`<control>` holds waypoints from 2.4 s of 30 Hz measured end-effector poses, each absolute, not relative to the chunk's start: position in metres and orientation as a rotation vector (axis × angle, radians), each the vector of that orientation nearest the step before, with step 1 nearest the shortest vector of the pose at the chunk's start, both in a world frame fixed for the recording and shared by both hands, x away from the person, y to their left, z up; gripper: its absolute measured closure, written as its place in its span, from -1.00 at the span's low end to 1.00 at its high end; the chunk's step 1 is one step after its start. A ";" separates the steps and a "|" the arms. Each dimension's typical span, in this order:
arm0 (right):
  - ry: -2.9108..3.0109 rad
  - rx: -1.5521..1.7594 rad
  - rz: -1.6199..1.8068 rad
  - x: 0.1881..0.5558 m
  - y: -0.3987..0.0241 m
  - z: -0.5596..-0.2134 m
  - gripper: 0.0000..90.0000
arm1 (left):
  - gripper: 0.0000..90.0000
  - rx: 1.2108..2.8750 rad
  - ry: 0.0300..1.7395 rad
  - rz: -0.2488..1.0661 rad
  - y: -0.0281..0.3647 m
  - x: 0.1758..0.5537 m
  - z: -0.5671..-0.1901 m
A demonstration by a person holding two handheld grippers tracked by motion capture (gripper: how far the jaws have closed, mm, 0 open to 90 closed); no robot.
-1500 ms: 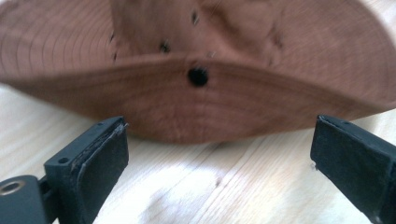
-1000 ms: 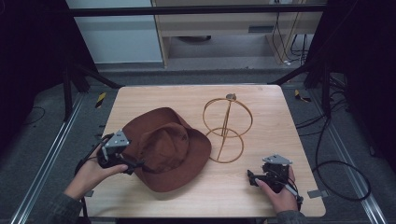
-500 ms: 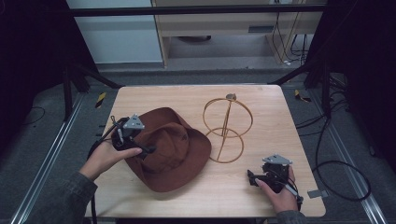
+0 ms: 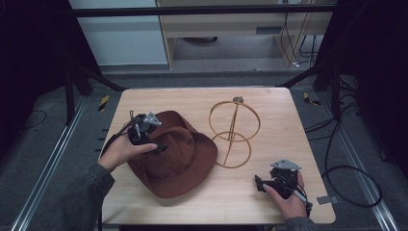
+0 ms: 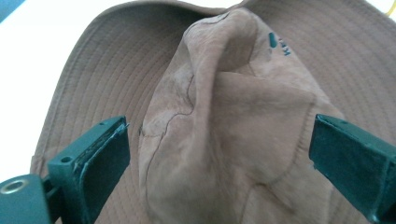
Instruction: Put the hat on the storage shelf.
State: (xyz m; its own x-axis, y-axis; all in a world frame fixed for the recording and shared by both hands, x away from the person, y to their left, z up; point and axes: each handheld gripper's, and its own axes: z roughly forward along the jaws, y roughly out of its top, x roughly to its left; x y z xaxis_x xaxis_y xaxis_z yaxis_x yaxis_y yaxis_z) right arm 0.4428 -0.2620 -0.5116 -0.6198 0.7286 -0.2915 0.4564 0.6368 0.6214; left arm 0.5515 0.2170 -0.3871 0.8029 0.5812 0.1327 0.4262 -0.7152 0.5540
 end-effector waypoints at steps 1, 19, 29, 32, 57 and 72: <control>2.328 0.925 0.682 0.443 -0.262 -0.512 -0.99 | -0.88 2.485 0.756 0.396 0.214 0.557 -0.392; 2.329 0.925 0.682 0.443 -0.262 -0.512 -0.99 | 0.04 2.552 0.770 0.330 0.200 0.573 -0.410; 2.329 0.925 0.683 0.443 -0.262 -0.512 -0.99 | 0.85 2.576 0.762 0.294 0.202 0.574 -0.409; 2.329 0.924 0.683 0.443 -0.262 -0.512 -0.99 | 0.96 2.543 0.776 0.283 0.208 0.574 -0.404; 2.329 0.925 0.683 0.443 -0.262 -0.512 -0.99 | 0.97 2.361 0.759 0.393 0.248 0.524 -0.353; 2.329 0.923 0.683 0.443 -0.262 -0.512 -0.99 | 0.97 2.327 0.707 0.417 0.255 0.496 -0.336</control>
State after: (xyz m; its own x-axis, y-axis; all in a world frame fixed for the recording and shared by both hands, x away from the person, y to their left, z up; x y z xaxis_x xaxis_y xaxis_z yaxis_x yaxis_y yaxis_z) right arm 0.4429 -0.2621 -0.5116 -0.6207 0.7276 -0.2920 0.4549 0.6376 0.6217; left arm 0.4955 0.2547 -0.3363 0.8030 0.5866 0.1050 0.3755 -0.6349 0.6752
